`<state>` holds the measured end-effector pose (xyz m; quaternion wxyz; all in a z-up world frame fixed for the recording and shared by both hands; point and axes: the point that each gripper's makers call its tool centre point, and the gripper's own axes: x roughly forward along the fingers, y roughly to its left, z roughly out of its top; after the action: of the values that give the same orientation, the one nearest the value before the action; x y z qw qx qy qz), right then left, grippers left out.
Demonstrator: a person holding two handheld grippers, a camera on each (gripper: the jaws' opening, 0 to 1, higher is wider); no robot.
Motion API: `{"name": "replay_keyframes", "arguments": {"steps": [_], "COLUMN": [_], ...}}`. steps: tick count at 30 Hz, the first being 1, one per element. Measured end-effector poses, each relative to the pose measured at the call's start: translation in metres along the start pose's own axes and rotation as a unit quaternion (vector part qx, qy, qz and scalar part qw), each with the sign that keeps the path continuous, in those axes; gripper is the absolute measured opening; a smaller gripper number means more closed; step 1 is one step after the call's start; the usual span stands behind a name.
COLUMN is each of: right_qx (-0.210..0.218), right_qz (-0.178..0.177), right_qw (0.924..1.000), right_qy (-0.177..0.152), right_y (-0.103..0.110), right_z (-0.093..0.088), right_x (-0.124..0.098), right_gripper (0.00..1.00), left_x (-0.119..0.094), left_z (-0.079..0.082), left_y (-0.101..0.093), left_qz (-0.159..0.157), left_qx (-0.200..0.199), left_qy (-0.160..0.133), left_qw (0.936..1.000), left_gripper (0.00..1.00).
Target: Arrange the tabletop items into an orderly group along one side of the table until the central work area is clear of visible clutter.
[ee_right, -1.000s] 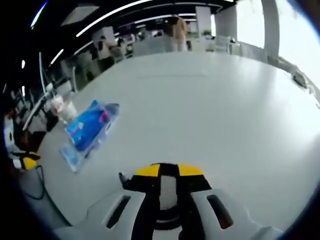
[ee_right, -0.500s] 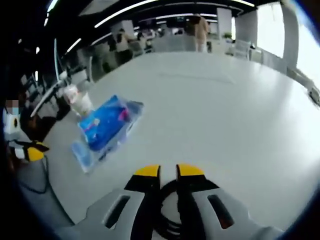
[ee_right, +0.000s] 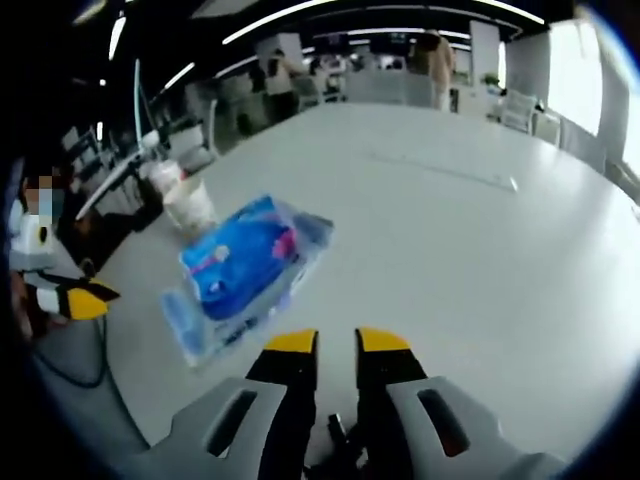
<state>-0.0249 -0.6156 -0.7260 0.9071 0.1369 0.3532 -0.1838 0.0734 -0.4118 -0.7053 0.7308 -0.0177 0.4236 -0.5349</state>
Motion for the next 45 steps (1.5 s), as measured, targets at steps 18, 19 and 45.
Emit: {"name": "replay_keyframes", "arguments": {"steps": [18, 19, 45], "right_qx": [-0.043, -0.039, -0.062], "right_qz": [0.059, 0.061, 0.092], "right_qw": [0.9973, 0.9973, 0.9930], "right_qy": [0.007, 0.008, 0.041], "right_y": [0.025, 0.026, 0.056], "right_z": [0.047, 0.050, 0.078], "right_x": [0.052, 0.056, 0.116], "right_gripper": [0.18, 0.18, 0.12], "left_x": [0.058, 0.060, 0.095], "left_z": [0.026, 0.026, 0.036], "left_y": [-0.010, -0.009, -0.004], "left_qz": [0.026, 0.033, 0.083], "left_qx": [-0.047, -0.052, -0.094], "left_qy": [0.003, 0.003, 0.024], "left_qw": [0.9985, 0.9981, 0.9918], "left_gripper": [0.30, 0.30, 0.18]}}
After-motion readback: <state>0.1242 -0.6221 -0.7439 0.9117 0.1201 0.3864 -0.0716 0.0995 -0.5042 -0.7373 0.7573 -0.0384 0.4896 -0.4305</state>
